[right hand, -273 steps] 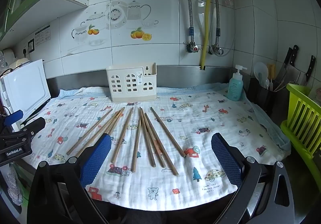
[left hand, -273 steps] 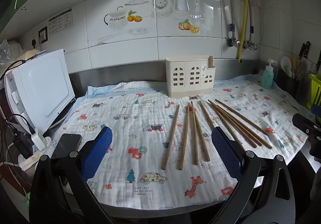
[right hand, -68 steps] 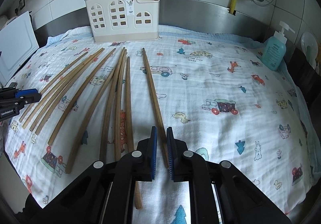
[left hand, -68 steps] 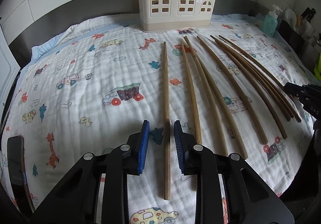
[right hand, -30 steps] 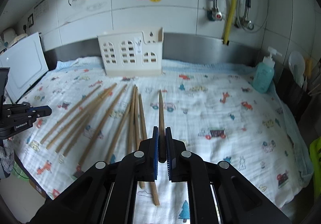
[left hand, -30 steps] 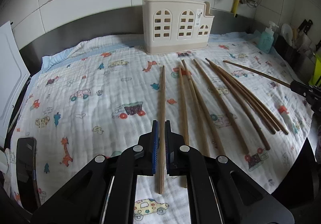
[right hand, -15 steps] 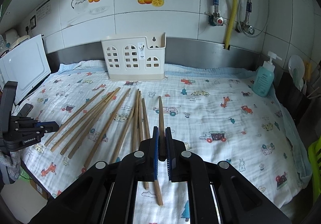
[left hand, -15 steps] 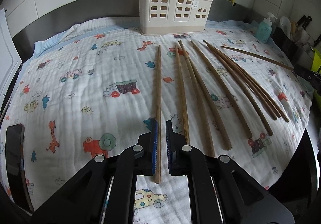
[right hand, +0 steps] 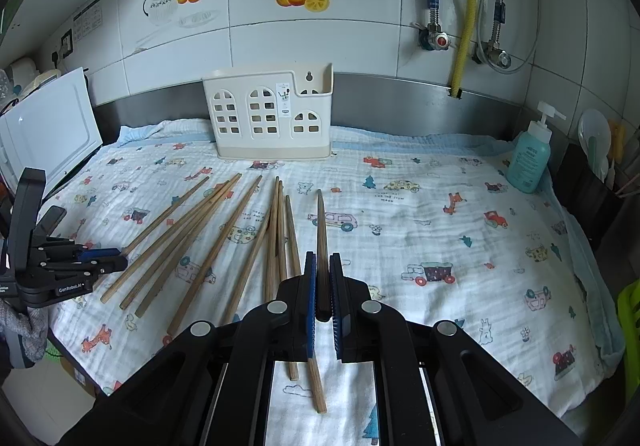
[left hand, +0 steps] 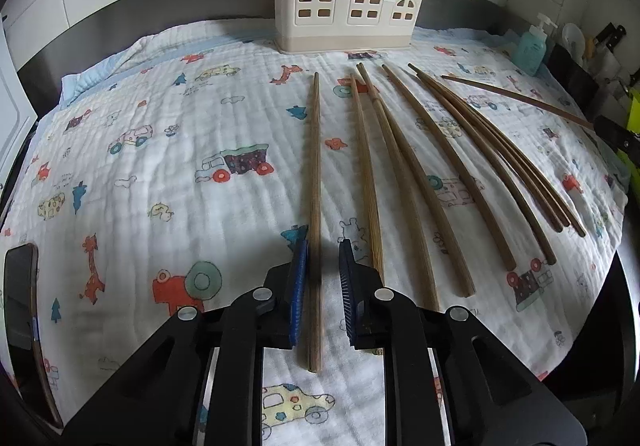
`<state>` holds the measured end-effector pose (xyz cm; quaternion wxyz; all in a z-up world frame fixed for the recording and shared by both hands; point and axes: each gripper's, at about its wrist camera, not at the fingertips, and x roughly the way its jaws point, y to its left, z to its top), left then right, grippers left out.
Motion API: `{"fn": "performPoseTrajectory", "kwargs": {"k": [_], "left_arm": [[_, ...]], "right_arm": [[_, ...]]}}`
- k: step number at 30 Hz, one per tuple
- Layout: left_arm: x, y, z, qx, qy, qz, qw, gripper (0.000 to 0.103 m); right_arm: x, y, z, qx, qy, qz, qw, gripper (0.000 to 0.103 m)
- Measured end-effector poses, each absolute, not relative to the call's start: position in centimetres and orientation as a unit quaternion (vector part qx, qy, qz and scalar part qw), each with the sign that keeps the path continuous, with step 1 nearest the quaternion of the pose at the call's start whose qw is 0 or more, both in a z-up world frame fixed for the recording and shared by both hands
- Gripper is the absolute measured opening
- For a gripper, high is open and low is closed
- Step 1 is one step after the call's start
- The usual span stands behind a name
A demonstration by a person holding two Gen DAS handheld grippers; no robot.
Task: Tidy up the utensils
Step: 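Lift the held chopsticks with both grippers and carry them toward the cream holder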
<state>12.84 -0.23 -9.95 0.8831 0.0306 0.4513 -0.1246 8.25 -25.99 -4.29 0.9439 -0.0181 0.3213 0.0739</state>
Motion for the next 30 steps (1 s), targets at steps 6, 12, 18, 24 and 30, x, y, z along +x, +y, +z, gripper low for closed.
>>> {"fn": "performPoseTrajectory", "kwargs": {"k": [6,12,18,24,30], "left_arm": [[12.8,0.0,-10.0,0.025,0.445,-0.126,0.886,0.015],[12.7,-0.4,-10.0,0.039,0.439,-0.114,0.891,0.005],[12.6,0.4,-8.6,0.019,0.423,-0.113,0.899,0.005],[12.6,0.7,-5.0,0.007,0.379,-0.124,0.917,0.005],[13.7,0.6,-2.5,0.002,0.348,-0.135,0.928,0.005]], "right_arm": [[8.2,-25.9,-4.0,-0.014,0.318,0.073,0.945,0.007],[8.3,-25.9,-3.9,-0.010,0.316,0.073,0.946,0.007],[8.2,-25.7,-3.2,-0.008,0.306,0.074,0.949,0.007],[8.8,-25.3,-1.3,-0.010,0.285,0.078,0.955,0.007],[10.2,-24.9,1.1,-0.014,0.262,0.088,0.961,0.007]]}}
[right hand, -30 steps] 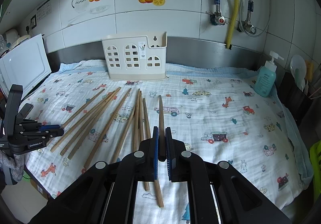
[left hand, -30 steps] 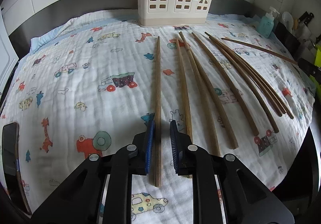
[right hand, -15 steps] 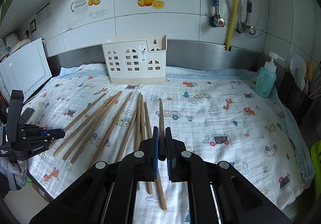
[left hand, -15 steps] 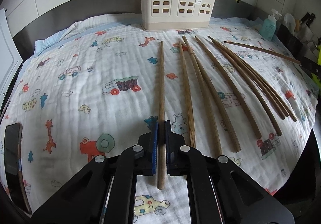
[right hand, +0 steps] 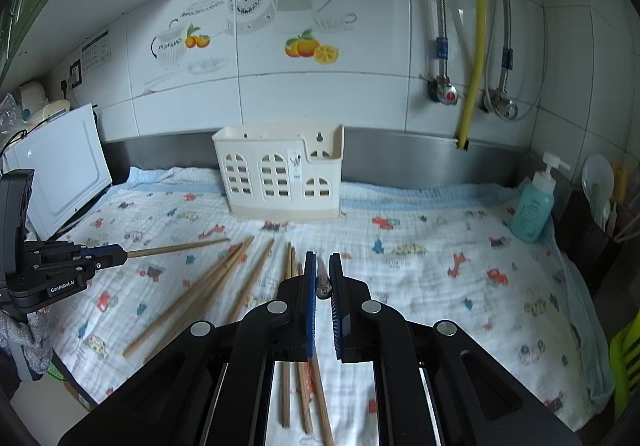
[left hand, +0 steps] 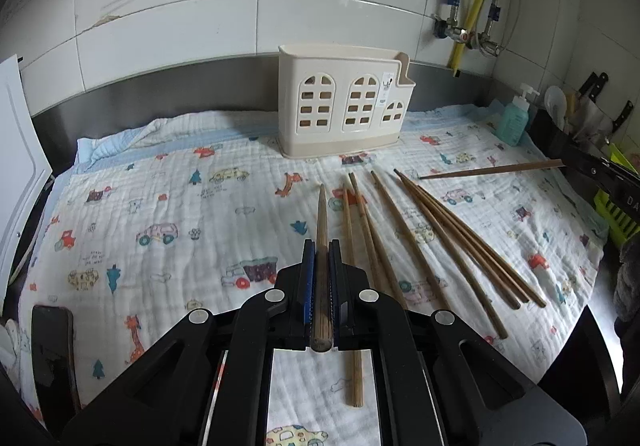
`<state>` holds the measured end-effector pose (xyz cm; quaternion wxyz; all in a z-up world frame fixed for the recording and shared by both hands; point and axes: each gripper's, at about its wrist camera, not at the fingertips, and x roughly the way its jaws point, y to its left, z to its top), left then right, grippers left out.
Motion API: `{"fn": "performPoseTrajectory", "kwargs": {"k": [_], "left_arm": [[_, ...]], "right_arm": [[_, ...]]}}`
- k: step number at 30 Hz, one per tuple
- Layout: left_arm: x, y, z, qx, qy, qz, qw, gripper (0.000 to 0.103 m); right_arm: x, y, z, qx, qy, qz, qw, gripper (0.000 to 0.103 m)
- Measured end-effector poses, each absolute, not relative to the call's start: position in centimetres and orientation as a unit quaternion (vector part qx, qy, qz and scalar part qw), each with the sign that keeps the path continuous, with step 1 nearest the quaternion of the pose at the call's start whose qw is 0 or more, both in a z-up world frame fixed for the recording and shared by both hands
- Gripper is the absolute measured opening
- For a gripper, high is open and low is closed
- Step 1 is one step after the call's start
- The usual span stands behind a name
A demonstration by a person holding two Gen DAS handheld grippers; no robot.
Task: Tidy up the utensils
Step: 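Lift the held chopsticks with both grippers and carry them toward the cream holder, then lower each chopstick into the holder and open both grippers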
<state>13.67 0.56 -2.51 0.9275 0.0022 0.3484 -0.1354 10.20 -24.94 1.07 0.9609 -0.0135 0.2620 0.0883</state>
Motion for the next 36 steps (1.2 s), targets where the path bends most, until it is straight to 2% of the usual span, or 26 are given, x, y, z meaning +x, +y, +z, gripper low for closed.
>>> {"fn": "performPoseTrajectory", "kwargs": {"k": [11,25,31,36], "left_arm": [[16.6,0.4,0.7,0.006,0.332,-0.150,0.931,0.005],[20.4,-0.3,7.5,0.029,0.285,-0.159,0.945,0.005],[21.2,-0.4,12.6,0.032,0.232,-0.161,0.959,0.005],[22.7,-1.0,16.5,0.030,0.189,-0.158,0.969,0.005]], "right_arm": [[14.9,-24.9,6.0,-0.008,0.264,0.123,0.957,0.006],[21.9,-25.2,16.2,-0.011,0.217,0.133,0.967,0.006],[25.4,-24.4,17.9,-0.016,0.205,0.121,0.971,0.006],[28.2,-24.0,17.2,-0.015,0.218,0.114,0.969,0.006]]}}
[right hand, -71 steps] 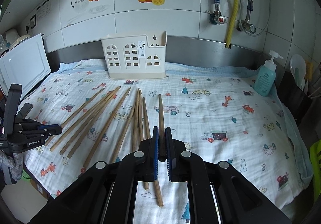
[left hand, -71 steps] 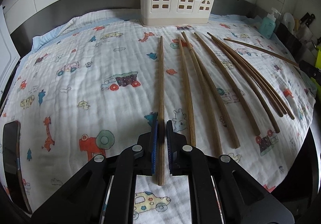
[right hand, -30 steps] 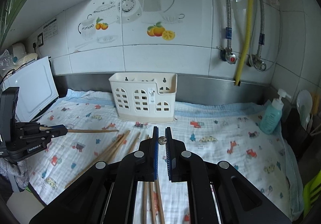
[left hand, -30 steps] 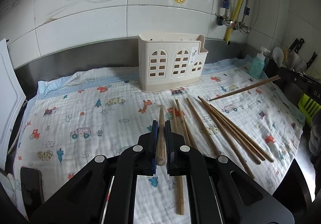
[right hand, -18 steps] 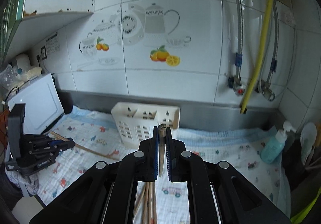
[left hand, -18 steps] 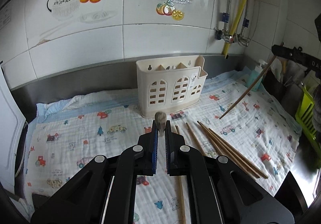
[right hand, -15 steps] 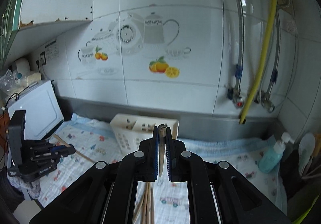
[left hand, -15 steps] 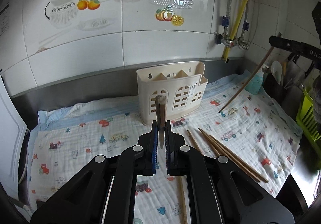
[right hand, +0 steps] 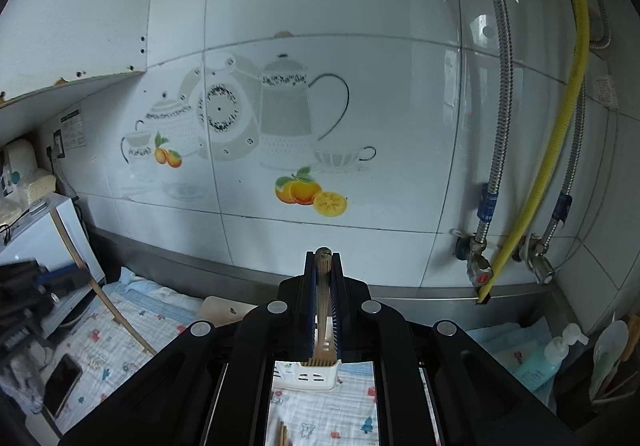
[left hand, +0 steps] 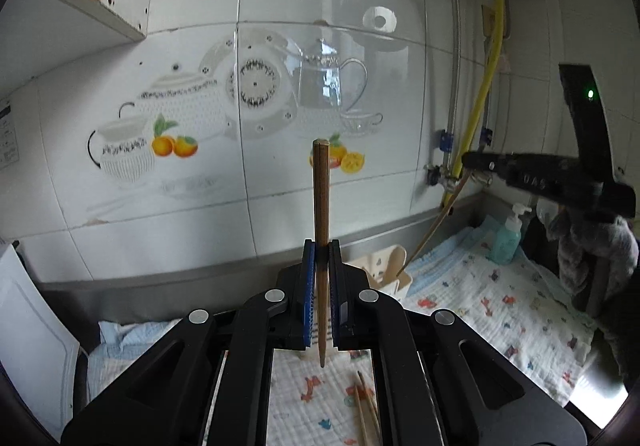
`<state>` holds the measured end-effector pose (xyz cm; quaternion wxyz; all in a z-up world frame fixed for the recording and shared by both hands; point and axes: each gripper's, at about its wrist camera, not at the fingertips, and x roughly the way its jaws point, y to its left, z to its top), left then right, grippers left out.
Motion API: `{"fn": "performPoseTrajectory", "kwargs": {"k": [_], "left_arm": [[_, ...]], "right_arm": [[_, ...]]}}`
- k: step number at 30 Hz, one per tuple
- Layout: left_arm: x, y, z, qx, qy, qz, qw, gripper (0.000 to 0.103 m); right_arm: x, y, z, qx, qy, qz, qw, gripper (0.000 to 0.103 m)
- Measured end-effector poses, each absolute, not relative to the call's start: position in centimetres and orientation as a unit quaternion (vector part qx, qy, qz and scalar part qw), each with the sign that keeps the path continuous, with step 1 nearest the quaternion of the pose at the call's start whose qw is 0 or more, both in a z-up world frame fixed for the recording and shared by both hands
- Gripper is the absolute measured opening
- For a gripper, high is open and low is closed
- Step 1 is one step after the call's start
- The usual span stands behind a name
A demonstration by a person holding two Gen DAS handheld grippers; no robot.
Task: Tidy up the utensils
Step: 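Lower each chopstick into the holder and open both grippers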
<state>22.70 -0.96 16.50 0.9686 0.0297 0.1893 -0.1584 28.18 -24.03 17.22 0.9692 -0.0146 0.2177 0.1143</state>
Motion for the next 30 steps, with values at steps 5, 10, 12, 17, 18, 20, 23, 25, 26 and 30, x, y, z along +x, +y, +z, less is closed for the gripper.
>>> {"fn": "performPoseTrajectory", "kwargs": {"k": [5,10,12,17,18,20,23,25,26,30], "left_arm": [[25.1,-1.7,18.5,0.029,0.165,-0.151,0.974,0.005],[28.1,-2.4,18.3,0.024,0.161,-0.136,0.977,0.005],[29.6,-2.5,17.7,0.018,0.169,-0.133,0.976,0.005],[31.8,-2.5,15.9,0.007,0.193,-0.129,0.973,0.005],[32.1,-2.4,15.5,0.005,0.199,-0.129,0.971,0.005],[32.4,-2.2,14.8,0.003,0.210,-0.133,0.969,0.006],[32.6,-2.2,14.0,0.004,0.219,-0.134,0.966,0.006],[32.6,-2.2,13.8,0.004,0.223,-0.135,0.966,0.007],[32.6,-2.2,13.8,0.002,0.224,-0.139,0.965,0.007],[32.3,-2.0,14.1,0.000,0.223,-0.138,0.965,0.007]], "right_arm": [[30.0,-23.7,15.0,-0.020,0.242,0.112,0.964,0.006],[30.5,-23.2,13.2,-0.030,0.255,0.117,0.959,0.006],[30.7,-23.1,12.7,-0.030,0.259,0.121,0.958,0.006],[30.6,-23.1,11.9,-0.031,0.265,0.127,0.955,0.007],[30.5,-23.1,11.7,-0.032,0.266,0.127,0.955,0.007],[30.4,-23.1,11.4,-0.035,0.267,0.126,0.955,0.007],[30.3,-23.1,11.1,-0.032,0.270,0.127,0.954,0.007],[30.1,-23.1,11.2,-0.031,0.266,0.125,0.955,0.007],[30.0,-23.2,11.3,-0.030,0.265,0.124,0.956,0.007],[29.5,-23.3,11.7,-0.034,0.258,0.119,0.958,0.019]]}}
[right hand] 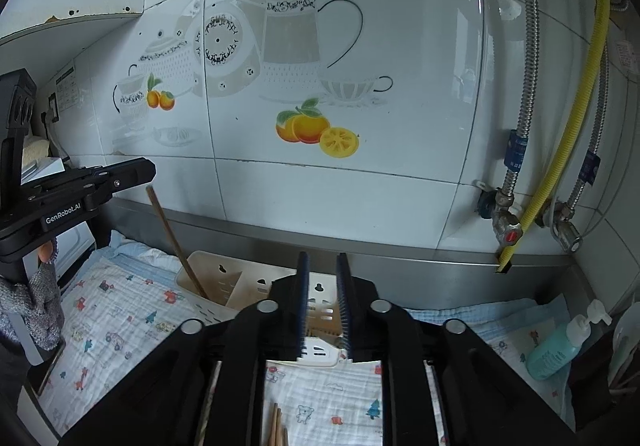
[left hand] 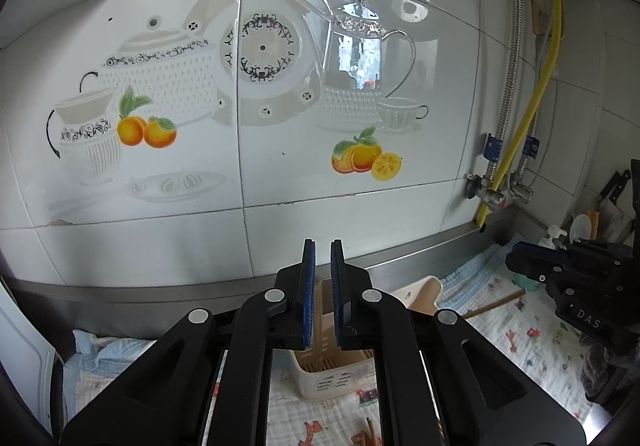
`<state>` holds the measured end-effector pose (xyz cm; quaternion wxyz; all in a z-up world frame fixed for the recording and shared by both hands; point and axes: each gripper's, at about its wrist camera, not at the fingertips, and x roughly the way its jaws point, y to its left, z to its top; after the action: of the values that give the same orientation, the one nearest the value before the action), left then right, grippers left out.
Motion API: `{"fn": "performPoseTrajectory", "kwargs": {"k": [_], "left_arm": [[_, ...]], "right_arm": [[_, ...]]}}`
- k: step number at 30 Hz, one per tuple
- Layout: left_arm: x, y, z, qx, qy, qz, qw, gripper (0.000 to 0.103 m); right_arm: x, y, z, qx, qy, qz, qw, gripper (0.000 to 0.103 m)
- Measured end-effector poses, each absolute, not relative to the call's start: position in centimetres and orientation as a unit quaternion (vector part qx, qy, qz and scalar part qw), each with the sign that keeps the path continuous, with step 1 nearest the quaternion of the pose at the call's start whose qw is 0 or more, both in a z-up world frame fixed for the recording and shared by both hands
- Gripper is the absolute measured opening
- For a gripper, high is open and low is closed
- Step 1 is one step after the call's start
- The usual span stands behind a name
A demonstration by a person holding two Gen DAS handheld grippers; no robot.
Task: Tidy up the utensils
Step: 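Lower each chopstick into the holder and open both grippers, then move both open grippers back to the remaining chopsticks on the cloth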
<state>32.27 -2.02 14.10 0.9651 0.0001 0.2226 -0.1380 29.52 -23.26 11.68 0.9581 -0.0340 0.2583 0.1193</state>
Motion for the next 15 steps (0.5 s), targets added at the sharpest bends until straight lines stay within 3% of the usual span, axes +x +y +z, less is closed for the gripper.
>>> {"fn": "performPoseTrajectory", "kwargs": {"k": [9,12,15], "left_arm": [[29.1,-1.4,15.3,0.004,0.211,-0.137,0.968,0.011],[26.8,-0.9,14.9,0.003,0.208,-0.135,0.969,0.025],[24.7,-0.5,13.9,0.003,0.214,-0.137,0.967,0.026]], "right_arm": [[25.8,-23.8,12.3,-0.037,0.238,0.110,0.964,0.036],[23.5,-24.0,11.7,-0.036,0.234,0.112,0.965,0.040],[21.2,-24.2,10.7,-0.033,0.235,0.114,0.965,0.046]]}}
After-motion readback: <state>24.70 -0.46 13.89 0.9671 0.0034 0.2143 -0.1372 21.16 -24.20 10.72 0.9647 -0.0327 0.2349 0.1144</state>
